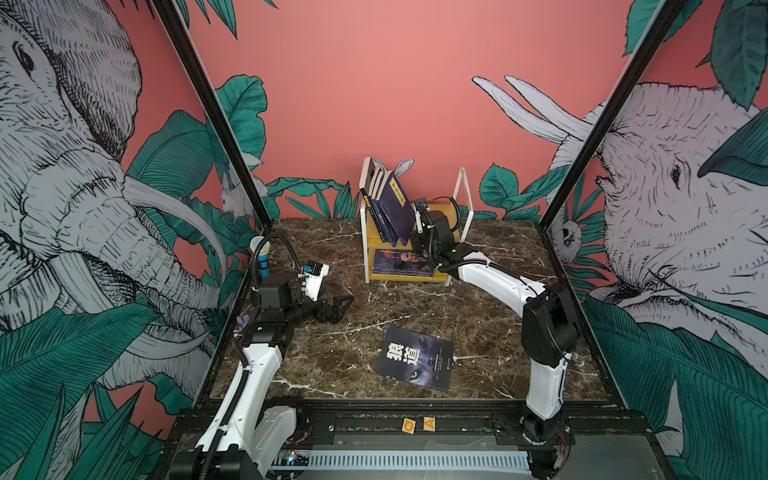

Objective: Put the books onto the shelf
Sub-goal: 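Open the right gripper and press the book flat against the others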

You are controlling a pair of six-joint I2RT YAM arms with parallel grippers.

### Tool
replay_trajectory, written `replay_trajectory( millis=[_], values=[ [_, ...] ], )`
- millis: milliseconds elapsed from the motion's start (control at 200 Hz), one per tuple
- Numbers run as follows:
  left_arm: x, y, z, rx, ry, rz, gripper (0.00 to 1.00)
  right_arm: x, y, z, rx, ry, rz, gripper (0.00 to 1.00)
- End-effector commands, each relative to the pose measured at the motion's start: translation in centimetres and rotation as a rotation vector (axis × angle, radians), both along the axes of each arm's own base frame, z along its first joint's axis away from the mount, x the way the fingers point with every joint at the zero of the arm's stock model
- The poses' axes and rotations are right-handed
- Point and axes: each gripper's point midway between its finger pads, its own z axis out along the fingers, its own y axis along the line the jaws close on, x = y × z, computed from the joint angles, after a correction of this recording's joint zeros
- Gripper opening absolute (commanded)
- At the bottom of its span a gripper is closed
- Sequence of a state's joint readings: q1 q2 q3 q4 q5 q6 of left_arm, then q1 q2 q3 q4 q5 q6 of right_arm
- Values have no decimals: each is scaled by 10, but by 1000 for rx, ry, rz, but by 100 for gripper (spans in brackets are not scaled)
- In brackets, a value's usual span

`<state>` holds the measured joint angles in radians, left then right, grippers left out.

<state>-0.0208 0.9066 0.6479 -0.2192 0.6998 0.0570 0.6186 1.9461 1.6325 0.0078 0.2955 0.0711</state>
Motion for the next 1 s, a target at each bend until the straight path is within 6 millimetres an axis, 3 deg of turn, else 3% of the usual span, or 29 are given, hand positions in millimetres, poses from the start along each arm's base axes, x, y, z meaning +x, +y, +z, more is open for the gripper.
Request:
replay_trajectory(
  millis=[0, 170, 470, 710, 995],
  values=[
    [-5, -1, 8, 9, -36, -19, 99, 5, 18, -5, 28, 28, 69, 7],
    [-3, -1, 12, 4, -39, -14, 99, 7, 44, -8, 80, 53, 162, 8],
    [-2, -1, 9, 4, -33, -18, 99, 1, 72, -10, 52, 38, 263, 9],
    [-1, -1, 9, 2, -32, -16, 99, 3, 85, -9, 39, 25, 292, 9],
    [-3, -1, 7, 7, -31, -20, 99, 15, 77, -5, 49, 24, 193, 11]
  ],
)
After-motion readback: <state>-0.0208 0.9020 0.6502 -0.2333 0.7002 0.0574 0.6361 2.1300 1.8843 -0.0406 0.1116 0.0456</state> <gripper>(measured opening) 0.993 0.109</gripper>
